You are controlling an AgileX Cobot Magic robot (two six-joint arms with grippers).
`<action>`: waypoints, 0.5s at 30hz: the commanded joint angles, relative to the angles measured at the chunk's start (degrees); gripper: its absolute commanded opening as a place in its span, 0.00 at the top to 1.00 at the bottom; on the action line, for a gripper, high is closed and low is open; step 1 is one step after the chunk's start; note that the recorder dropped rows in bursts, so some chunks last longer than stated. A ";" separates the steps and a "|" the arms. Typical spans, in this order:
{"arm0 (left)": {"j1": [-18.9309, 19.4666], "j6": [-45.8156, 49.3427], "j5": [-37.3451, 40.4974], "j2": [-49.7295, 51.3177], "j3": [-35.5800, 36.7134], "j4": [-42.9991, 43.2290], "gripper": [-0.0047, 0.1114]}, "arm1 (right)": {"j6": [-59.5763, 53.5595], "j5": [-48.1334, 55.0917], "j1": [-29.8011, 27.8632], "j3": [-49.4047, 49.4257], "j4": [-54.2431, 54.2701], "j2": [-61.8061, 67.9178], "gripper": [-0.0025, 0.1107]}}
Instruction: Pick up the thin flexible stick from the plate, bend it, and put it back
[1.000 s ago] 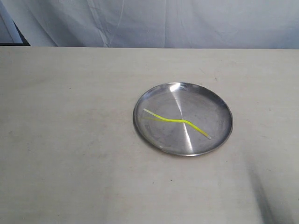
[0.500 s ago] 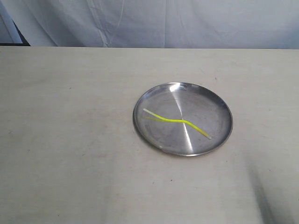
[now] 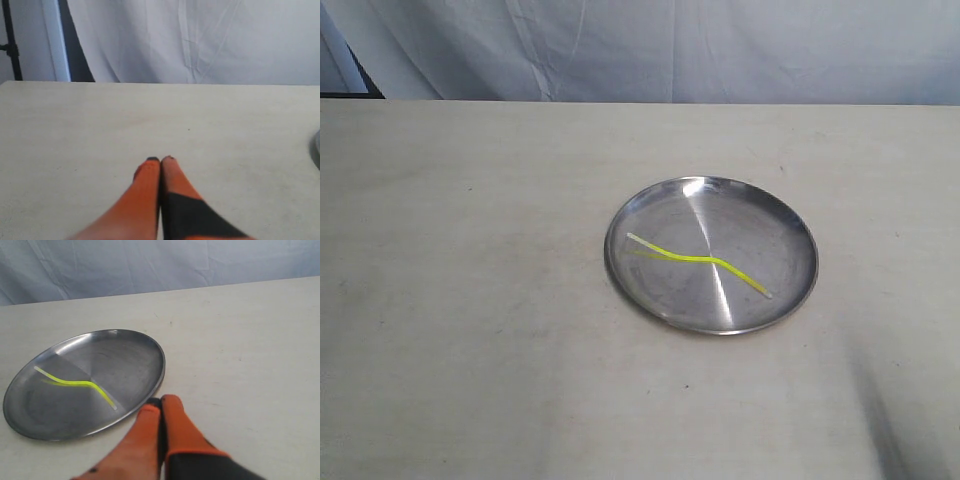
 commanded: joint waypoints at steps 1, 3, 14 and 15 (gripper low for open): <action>-3.51 -0.26 -0.98 -0.27 0.18 0.58 0.96 | -0.02 -0.59 -0.28 0.24 -0.05 -0.35 0.98; -3.69 -0.26 -0.98 -0.27 0.18 0.69 0.96 | -0.02 -0.59 -0.28 0.24 -0.05 -0.35 0.98; -3.69 -0.26 -0.98 -0.27 0.18 0.69 0.96 | -0.02 -0.59 -0.28 0.24 -0.05 -0.35 0.98; -3.69 -0.26 -0.98 -0.27 0.18 0.69 0.96 | -0.02 -0.59 -0.28 0.24 -0.05 -0.35 0.98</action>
